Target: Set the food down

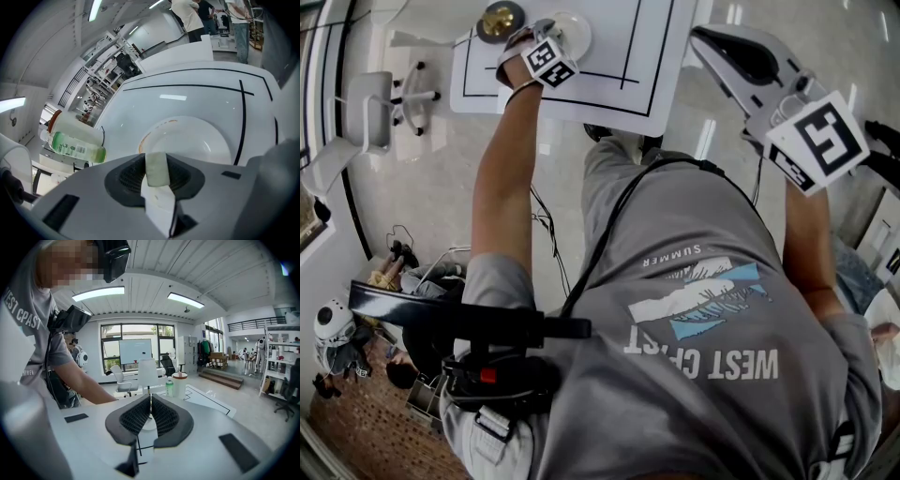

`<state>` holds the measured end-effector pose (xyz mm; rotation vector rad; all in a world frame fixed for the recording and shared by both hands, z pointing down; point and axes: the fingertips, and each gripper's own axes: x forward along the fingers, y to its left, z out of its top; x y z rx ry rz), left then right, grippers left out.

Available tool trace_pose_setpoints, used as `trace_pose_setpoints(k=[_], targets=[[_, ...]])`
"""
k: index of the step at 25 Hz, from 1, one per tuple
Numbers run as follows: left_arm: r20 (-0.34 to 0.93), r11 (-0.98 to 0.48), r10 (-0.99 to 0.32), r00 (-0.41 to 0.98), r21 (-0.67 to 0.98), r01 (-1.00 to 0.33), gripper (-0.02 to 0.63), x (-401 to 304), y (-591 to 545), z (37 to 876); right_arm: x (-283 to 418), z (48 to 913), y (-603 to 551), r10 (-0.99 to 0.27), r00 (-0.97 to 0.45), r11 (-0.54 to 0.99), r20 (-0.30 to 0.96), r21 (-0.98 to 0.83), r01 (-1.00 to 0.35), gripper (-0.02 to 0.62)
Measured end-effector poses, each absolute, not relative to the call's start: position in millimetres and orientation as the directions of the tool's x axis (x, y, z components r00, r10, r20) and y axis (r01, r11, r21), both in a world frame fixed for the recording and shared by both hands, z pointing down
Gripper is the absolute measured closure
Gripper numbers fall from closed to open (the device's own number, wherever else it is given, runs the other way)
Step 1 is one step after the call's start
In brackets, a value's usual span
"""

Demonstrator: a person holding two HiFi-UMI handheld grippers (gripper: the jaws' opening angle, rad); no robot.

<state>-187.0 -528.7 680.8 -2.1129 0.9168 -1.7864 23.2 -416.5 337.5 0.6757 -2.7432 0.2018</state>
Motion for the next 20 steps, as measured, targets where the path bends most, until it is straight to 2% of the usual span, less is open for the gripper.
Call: trace_pose_setpoints(k=[13,20], targets=[[0.860,-0.823,-0.500,0.100,-0.435,-0.366,0.497,-172.4,-511.1,677.7,29.9,334.4,-412.0,-0.414,-0.855,0.890,0.311,-0.060,-0.453,0.586],[0.888,-0.832,-0.438,0.138,-0.343,-0.436,0.429,-170.9,-501.2,679.1,32.5,336.6,-411.9,-0.412,-0.861,0.891,0.300,-0.065,-0.449,0.586]])
